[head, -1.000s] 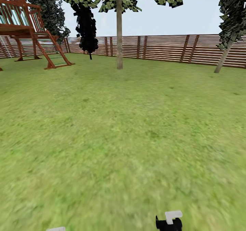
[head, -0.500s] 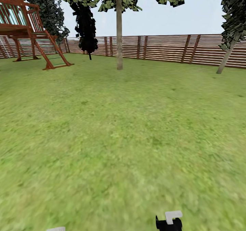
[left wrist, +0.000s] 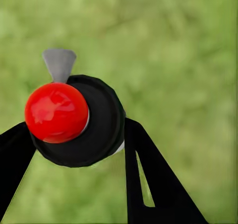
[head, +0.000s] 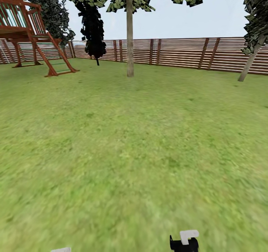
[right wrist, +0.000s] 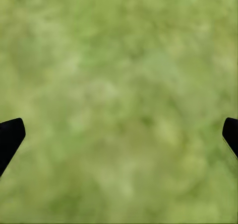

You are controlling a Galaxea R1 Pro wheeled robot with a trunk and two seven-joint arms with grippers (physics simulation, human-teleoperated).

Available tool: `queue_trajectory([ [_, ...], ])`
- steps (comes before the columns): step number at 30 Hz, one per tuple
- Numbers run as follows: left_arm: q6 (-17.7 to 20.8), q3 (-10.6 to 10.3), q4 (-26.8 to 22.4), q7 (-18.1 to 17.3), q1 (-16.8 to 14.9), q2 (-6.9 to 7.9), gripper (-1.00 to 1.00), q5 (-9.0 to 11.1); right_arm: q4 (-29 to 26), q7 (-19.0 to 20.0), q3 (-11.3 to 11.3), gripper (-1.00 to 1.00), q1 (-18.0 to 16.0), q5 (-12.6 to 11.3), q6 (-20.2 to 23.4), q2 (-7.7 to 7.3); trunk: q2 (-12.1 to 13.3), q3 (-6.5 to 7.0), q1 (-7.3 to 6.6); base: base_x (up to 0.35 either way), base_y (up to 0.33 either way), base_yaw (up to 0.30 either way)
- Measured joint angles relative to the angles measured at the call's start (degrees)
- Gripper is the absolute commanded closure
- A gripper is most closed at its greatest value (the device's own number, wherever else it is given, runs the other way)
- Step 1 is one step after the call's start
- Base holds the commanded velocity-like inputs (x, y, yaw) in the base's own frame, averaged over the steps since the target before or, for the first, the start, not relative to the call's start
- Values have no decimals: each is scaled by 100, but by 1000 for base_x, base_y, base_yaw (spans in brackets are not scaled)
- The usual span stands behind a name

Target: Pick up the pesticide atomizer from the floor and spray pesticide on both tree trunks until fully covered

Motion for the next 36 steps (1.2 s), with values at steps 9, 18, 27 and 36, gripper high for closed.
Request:
queue_trajectory([
  [9,-1,0,0,0,0,0,100,0,0,0,0,-100,0,0,0,0,0,0,0,338,0,0],
  [18,-2,0,0,0,0,0,100,0,0,-9,0,-100,0,-3,0,5,0,0,0,338,0,0],
  [27,1,0,0,0,0,0,100,0,0,-9,0,-100,0,-9,0,9,0,0,0,338,0,0],
  [36,1,0,0,0,0,0,100,0,0,-9,0,-100,0,-9,0,9,0,0,0,338,0,0],
])
